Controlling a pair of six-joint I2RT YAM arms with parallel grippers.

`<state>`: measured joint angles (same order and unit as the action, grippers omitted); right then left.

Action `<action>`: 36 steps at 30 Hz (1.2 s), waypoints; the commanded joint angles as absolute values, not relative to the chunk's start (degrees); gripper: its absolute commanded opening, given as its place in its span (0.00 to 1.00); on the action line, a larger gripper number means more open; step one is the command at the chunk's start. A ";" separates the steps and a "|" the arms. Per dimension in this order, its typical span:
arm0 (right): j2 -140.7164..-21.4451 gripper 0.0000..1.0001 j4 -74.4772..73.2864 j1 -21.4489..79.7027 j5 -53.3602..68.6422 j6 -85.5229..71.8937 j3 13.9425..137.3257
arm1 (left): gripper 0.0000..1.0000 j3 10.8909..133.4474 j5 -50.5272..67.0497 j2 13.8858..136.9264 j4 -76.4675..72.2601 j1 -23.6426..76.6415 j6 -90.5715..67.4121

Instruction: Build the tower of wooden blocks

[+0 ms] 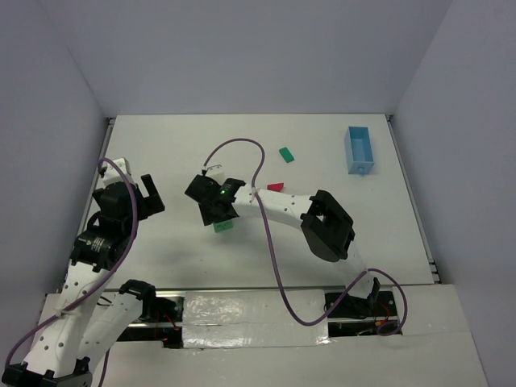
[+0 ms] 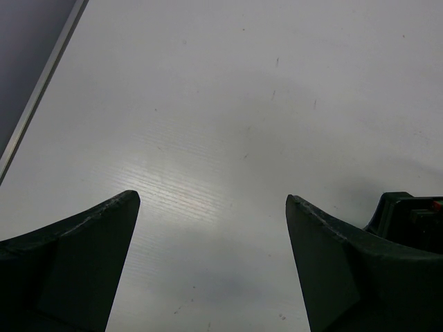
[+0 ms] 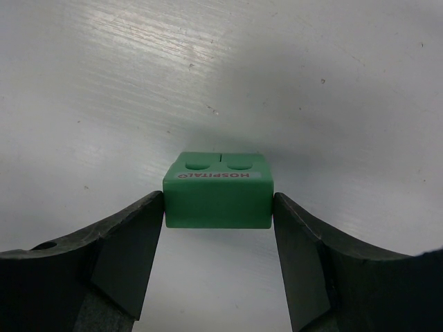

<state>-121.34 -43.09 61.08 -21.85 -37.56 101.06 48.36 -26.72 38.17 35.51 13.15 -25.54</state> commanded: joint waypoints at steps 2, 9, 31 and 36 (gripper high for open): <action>-121.90 0.71 -42.89 60.73 -22.33 -37.00 103.18 | 1.00 47.90 -26.72 37.97 33.22 12.92 -24.52; -121.29 0.70 -42.98 60.91 -22.41 -37.70 102.57 | 1.00 47.81 -26.72 37.97 33.22 12.92 -24.52; -119.00 0.69 -42.63 61.26 -22.85 -38.94 100.28 | 0.99 47.90 -26.46 38.23 33.13 12.92 -24.43; -118.92 0.69 -42.89 61.44 -23.03 -38.93 100.46 | 1.00 47.81 -26.37 38.23 33.13 12.92 -24.43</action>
